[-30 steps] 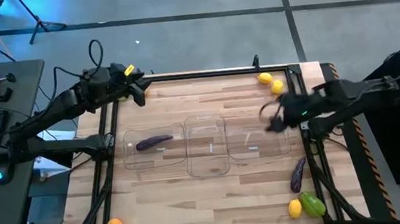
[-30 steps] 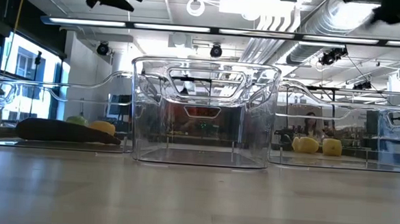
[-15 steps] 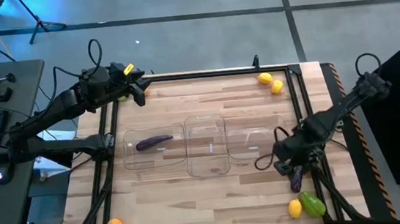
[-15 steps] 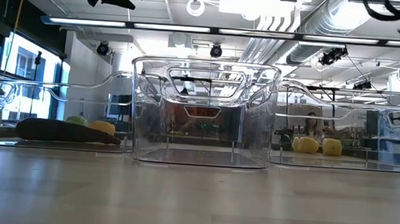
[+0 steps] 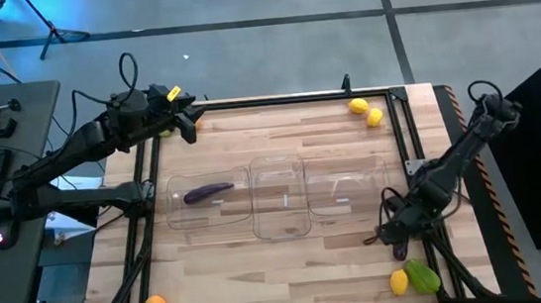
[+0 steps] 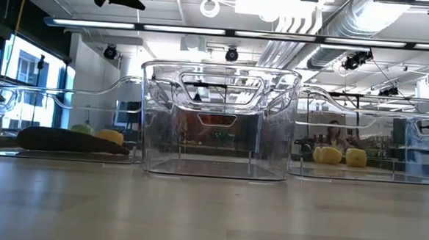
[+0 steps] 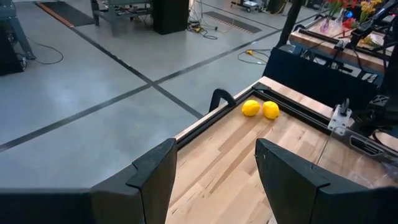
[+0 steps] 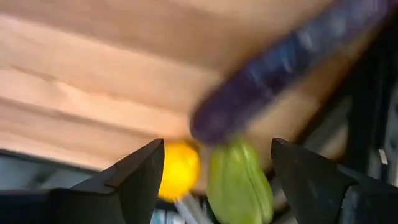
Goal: Sort produce into baskets
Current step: Put the eggplant into the left transparent bin
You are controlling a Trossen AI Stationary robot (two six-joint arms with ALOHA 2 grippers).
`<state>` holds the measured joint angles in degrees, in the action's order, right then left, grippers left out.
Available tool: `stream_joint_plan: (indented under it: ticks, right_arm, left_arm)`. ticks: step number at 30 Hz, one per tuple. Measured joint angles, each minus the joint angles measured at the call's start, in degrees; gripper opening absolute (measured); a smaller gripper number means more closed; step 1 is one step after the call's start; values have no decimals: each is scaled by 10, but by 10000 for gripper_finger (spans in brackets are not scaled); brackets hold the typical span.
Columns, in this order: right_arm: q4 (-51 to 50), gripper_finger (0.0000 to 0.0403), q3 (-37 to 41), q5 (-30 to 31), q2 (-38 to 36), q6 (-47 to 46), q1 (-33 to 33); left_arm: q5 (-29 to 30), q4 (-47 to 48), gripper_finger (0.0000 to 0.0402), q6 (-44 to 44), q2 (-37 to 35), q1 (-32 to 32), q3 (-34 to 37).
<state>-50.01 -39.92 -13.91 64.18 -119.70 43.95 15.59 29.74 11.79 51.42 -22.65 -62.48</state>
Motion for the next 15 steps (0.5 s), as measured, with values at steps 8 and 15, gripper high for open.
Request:
stream_joint_plan:
  ticks: [8,15]
  right_arm:
    - [31,284,18,18,0,-66,54]
    - [39,284,24,10,47,-92,76]
  left_arm:
    - [0,0,207,2,0,0,0]
    - [0,-1,207,21,0,0,0]
